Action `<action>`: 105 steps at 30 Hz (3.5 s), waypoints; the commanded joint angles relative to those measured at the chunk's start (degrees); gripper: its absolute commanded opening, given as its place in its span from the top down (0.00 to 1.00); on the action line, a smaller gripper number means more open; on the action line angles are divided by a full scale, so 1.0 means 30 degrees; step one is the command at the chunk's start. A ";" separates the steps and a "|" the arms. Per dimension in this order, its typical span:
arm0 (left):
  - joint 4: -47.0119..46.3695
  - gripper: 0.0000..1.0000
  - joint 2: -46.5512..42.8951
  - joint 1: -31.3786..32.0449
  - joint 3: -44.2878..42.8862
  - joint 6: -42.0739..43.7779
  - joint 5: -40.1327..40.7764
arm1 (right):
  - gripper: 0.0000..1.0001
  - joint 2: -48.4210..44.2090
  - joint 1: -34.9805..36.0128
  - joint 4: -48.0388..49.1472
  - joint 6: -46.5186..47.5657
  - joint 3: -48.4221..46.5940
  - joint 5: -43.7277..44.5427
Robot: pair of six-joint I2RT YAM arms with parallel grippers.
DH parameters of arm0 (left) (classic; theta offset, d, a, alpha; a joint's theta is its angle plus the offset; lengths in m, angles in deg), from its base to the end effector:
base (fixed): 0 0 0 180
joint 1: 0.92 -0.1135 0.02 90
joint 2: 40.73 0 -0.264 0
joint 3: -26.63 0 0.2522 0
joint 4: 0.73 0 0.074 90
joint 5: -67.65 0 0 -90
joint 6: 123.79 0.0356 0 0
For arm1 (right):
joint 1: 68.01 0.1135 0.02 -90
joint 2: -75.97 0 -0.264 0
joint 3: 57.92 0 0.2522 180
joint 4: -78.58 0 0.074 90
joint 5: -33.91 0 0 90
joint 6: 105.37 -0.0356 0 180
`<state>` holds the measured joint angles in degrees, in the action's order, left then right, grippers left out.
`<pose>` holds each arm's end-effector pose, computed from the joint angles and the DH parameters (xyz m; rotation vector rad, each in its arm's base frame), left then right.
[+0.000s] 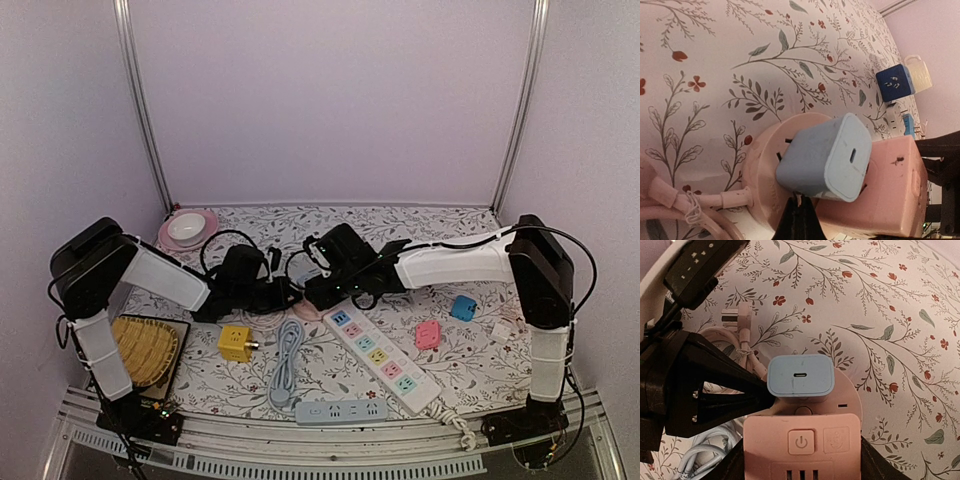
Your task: Pull the plug off the socket
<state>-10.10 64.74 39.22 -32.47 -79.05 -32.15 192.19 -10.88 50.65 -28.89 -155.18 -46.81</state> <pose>0.2648 -0.2313 0.1197 -0.0047 2.3992 -0.9615 0.2489 0.3746 0.1887 -0.8235 2.2665 0.3909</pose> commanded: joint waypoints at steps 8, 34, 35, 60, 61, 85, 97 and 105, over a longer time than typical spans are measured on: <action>0.3493 1.00 0.1513 0.0176 0.0497 0.0114 0.0883 | 0.67 -0.1825 0.0417 0.2171 -0.1377 -0.0353 -0.1081; 0.4661 1.00 -0.0387 0.0536 -0.0048 0.0737 0.1361 | 0.67 -0.1022 0.1270 0.1896 0.0714 -0.1098 0.0908; 0.4844 1.00 -0.0657 0.0532 -0.0086 0.0844 0.1425 | 0.67 -0.0994 0.1222 0.2009 0.0725 -0.1032 0.0806; 0.3955 1.00 -0.0926 0.0678 0.0440 -0.0142 0.0442 | 0.44 0.1004 0.1041 0.2293 -0.0401 -0.1550 0.1522; 0.3983 1.00 -0.0808 0.0682 0.0411 -0.0148 0.0494 | 0.41 0.0975 0.1031 0.2191 -0.0388 -0.1550 0.1531; 0.4083 1.00 -0.0506 0.0682 0.0728 -0.0295 0.1099 | 0.22 0.0965 -0.0028 0.0817 0.0342 -0.0842 0.0515; 0.4160 1.00 -0.0353 0.0708 0.0605 -0.0325 0.1158 | 0.28 0.1366 0.0206 0.0082 0.0639 -0.1147 0.1011; 0.4196 1.00 -0.0294 0.0711 0.0605 -0.0350 0.1210 | 0.24 0.1455 0.0207 -0.0112 0.0504 -0.1255 0.0774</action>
<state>-3.02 60.92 40.34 -32.08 -79.94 -29.36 195.43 -10.47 51.13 -27.36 -157.87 -44.69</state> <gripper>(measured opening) 0.009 0.765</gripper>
